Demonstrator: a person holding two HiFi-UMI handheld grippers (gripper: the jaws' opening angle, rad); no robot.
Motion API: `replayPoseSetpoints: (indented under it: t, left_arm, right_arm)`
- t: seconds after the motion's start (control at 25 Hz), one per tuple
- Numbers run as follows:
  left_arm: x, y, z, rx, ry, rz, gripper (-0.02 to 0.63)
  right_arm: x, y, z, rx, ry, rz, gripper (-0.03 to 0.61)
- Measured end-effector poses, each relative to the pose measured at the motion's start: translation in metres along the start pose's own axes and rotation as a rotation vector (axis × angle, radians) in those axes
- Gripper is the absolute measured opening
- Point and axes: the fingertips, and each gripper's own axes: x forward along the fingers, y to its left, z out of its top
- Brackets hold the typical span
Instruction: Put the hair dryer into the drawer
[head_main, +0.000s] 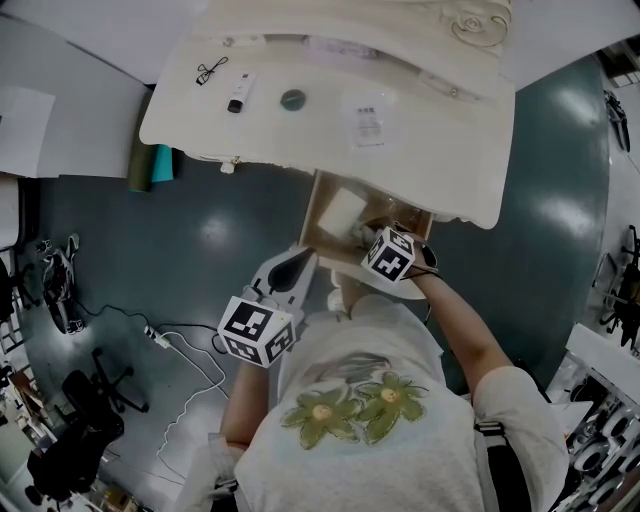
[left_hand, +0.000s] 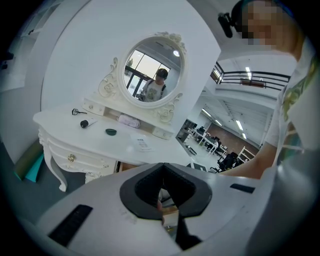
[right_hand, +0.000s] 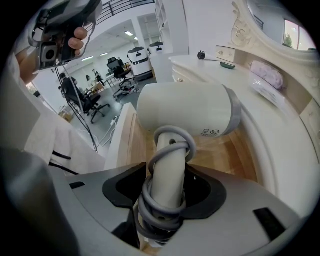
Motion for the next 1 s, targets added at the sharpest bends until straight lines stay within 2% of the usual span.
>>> replayPoseSetpoints:
  t: [1.0]
  left_arm:
    - [0.008,0.009,-0.01,-0.056,-0.001,0.017,0.011]
  right_arm:
    - [0.038,-0.011,-0.017,0.018,0.084,0.025,0.218]
